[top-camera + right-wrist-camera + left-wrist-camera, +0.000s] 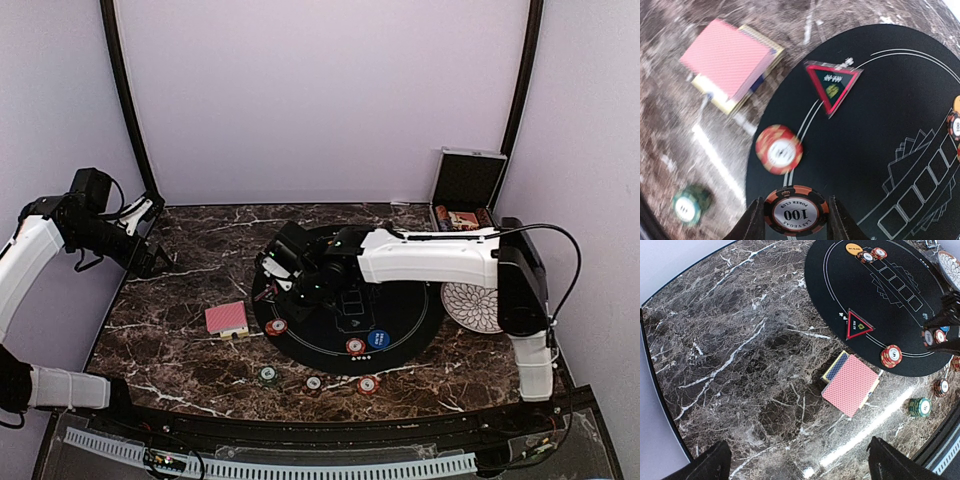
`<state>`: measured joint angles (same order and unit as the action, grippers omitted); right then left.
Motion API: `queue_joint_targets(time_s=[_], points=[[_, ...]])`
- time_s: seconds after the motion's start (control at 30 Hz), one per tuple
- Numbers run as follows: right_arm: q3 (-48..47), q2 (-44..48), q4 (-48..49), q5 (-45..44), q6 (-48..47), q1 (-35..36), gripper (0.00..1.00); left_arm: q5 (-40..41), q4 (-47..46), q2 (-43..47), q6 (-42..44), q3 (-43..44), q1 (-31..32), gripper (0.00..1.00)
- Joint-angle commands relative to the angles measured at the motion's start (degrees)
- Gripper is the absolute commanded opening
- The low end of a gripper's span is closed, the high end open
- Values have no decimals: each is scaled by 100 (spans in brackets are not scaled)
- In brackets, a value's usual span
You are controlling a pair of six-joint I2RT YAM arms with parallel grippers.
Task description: Distribute texas hold em gaming equipment
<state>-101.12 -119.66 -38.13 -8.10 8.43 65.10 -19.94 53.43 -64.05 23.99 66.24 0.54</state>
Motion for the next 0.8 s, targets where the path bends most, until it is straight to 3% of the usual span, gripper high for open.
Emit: queue_joint_targets(time_s=[0.0,0.23,0.43,0.57,0.77], points=[[-655,-701,86,-177,263,-293,11,-35,67,142,35,16,8,99],[-1448,-1438,-48,21,365,-543,11,-79,48,146,34,-7,8,99],[-1549,-1715,-39,131,425,-568,12,-87,28,126,57,-16,8,99],[-1586,-1818,-108,138,445,-582,22,-80,21,101,70,-6,8,99],[-1383,-1702,-93,93,434,-594,46,-89,18,86,65,12,8,99]])
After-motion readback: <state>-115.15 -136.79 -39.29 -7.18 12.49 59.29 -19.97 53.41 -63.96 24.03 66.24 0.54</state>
